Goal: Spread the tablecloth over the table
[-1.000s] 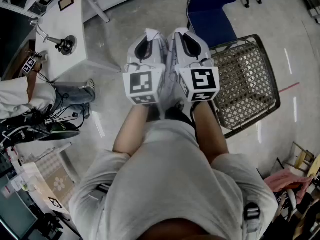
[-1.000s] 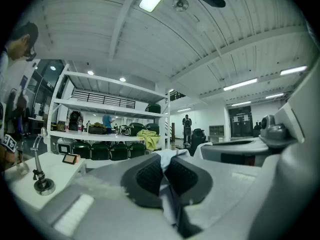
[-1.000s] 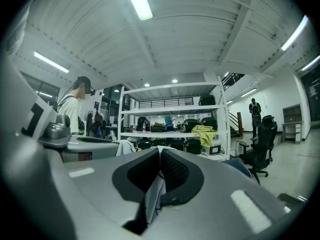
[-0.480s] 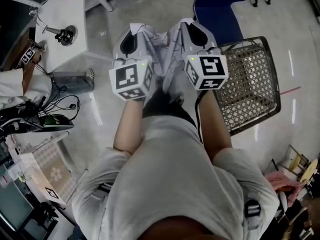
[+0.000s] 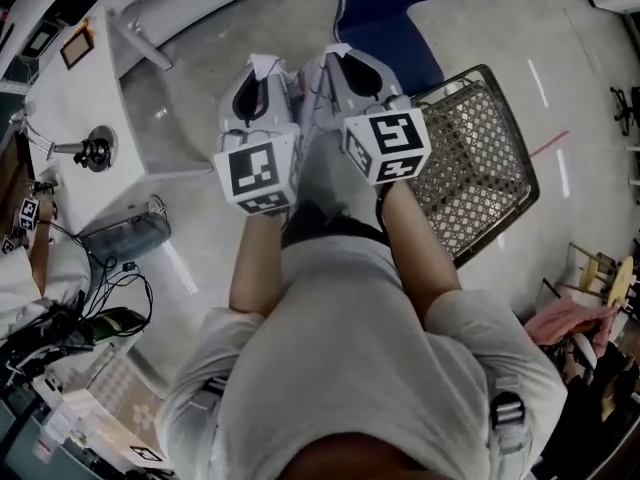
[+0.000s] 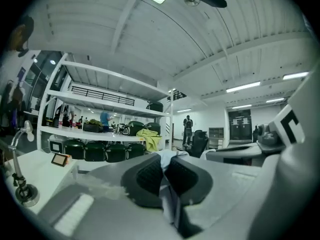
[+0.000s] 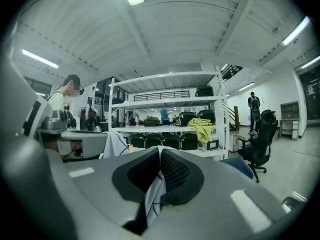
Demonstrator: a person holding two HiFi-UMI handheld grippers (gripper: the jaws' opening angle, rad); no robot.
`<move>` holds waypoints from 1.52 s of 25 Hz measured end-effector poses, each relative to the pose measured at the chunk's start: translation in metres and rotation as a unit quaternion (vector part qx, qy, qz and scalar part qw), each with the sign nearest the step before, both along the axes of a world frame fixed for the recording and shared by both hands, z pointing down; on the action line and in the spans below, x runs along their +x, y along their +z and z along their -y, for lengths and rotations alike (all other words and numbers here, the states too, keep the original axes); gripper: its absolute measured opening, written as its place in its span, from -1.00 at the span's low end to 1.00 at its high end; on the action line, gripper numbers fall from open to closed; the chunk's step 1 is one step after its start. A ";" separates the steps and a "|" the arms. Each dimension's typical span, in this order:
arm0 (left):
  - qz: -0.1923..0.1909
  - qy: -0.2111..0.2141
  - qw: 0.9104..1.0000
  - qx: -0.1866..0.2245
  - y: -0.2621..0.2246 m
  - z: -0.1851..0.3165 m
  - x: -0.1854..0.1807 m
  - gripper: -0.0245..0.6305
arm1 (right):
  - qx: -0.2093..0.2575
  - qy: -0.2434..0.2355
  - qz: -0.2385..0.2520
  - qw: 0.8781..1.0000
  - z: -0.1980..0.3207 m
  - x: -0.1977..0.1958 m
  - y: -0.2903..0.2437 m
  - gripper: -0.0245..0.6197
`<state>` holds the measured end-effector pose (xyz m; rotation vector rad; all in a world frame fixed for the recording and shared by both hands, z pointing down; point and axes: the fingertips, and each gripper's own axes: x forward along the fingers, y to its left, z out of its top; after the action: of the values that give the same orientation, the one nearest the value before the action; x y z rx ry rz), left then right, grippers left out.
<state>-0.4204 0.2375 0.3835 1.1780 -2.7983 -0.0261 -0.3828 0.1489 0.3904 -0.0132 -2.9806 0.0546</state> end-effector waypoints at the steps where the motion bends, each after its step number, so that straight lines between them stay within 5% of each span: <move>1: 0.002 0.006 1.000 0.000 -0.001 0.006 0.001 -0.85 | 0.000 0.003 0.000 1.000 0.005 0.002 -0.001 -0.90; 13: 0.005 0.053 0.999 -0.003 -0.021 0.093 0.010 -0.85 | 0.013 0.040 0.010 0.999 0.081 0.008 -0.022 -0.90; 24: -0.011 0.089 0.995 -0.044 -0.002 0.219 0.045 -0.86 | -0.036 0.078 0.009 0.996 0.212 0.043 -0.002 -0.90; 32: 0.006 0.192 0.979 -0.063 -0.002 0.379 0.107 -0.85 | -0.059 0.214 0.023 0.975 0.404 0.135 0.007 -0.90; 38: 0.043 0.277 0.959 -0.047 -0.034 0.499 0.135 -0.86 | -0.048 0.245 0.060 0.966 0.489 0.165 -0.028 -0.90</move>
<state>-0.2856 -0.2618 0.3497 1.9233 -2.3956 0.2055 -0.2173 -0.3403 0.3623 0.7334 -3.0174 0.2638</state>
